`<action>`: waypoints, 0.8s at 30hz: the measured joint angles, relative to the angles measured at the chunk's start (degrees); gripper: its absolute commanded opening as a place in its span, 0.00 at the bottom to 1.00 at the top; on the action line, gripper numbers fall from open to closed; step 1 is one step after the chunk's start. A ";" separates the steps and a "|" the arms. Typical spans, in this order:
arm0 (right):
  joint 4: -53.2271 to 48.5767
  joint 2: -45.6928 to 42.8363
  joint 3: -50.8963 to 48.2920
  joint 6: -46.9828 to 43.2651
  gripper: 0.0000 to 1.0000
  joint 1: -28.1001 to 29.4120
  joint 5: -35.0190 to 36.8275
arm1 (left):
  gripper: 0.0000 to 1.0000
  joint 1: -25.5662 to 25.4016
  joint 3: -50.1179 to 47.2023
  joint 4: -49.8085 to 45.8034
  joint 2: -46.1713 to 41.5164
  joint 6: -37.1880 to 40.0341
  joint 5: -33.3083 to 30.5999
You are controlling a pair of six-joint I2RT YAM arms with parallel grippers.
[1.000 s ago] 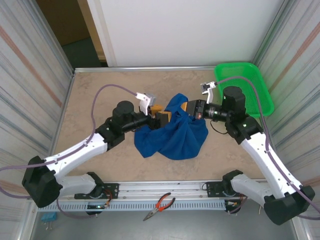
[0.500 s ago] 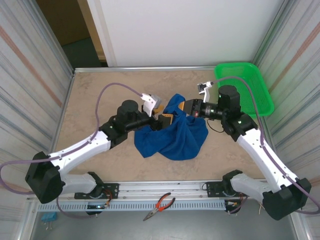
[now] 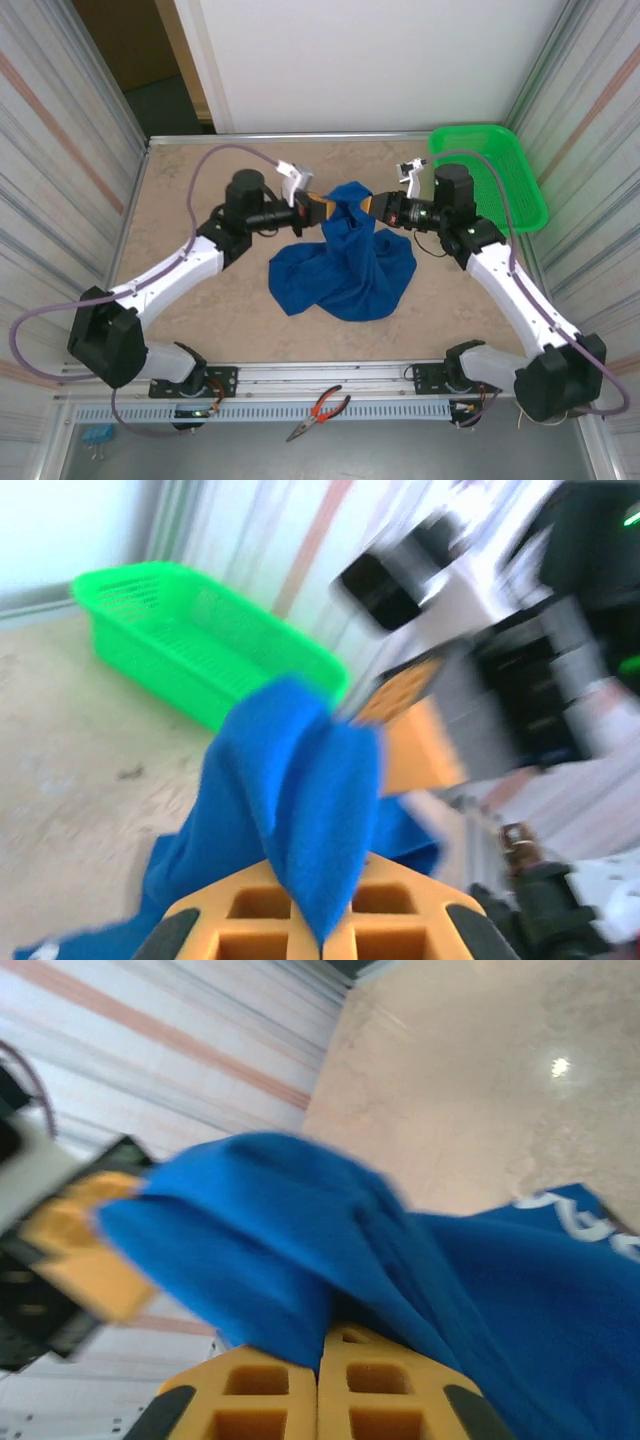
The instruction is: Fold the inside-out t-shirt
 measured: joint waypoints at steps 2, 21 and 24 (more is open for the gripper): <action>-0.11 5.05 0.15 -0.48 0.44 -0.52 1.01 | 0.00 1.79 1.46 6.36 2.73 -7.63 6.49; -13.14 -15.98 0.22 -6.40 0.66 12.63 23.10 | 0.00 1.84 1.88 18.60 6.34 -22.97 17.07; -13.86 -13.53 0.22 -7.23 0.64 13.97 24.87 | 0.00 1.84 1.88 18.34 6.34 -22.97 17.07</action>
